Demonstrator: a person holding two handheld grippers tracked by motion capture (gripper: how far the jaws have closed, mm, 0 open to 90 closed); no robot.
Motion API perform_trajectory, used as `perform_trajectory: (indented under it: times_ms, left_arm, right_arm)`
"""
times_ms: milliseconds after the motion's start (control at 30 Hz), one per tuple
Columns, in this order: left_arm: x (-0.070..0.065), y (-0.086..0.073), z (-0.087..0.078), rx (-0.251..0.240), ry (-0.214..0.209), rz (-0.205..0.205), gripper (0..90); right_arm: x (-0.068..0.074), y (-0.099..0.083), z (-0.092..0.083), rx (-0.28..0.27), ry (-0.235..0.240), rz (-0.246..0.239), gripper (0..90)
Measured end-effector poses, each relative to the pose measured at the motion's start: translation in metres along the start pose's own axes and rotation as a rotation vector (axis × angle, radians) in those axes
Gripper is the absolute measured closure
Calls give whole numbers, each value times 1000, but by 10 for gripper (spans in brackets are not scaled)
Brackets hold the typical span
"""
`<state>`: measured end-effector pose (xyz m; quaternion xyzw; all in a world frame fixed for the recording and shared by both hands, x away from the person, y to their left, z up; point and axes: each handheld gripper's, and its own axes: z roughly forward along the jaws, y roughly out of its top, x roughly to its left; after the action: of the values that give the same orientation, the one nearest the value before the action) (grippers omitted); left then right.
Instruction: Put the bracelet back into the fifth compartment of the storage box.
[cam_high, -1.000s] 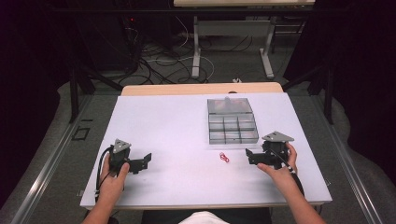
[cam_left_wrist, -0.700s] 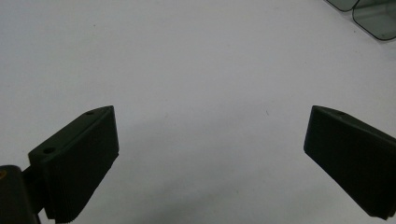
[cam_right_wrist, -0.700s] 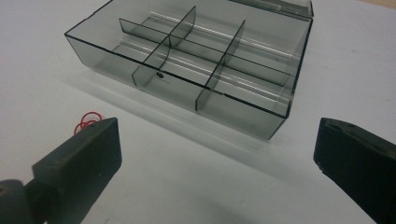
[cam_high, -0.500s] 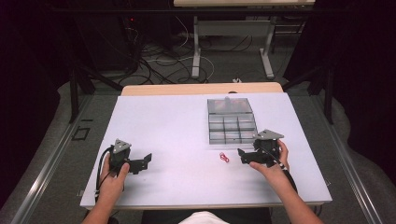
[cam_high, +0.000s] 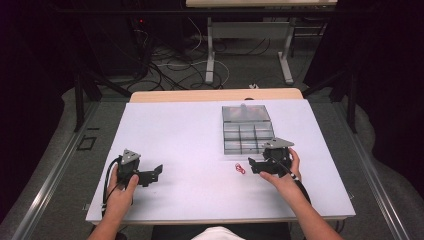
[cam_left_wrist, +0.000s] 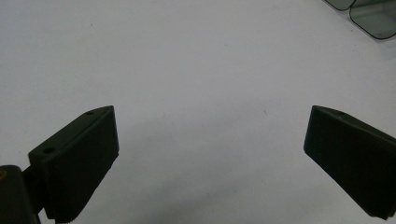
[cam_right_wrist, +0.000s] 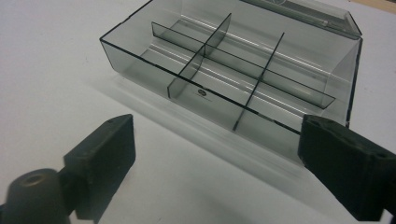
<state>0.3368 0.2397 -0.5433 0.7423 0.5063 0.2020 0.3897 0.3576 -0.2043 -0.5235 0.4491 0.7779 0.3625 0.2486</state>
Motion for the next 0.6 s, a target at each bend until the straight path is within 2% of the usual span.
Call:
perform_trajectory:
  times_ms: [233, 367, 600]
  left_arm:
    - [0, 0, -1, 2, -1, -1, 31]
    - [0, 0, -1, 1, -1, -2, 31]
    - [0, 0, -1, 2, -4, -3, 31]
  right_arm:
    - [5, 3, 5, 4, 14, -26, 165]
    - [9, 5, 7, 10, 26, -33, 239]
    - [12, 6, 9, 29, 35, -40, 299]
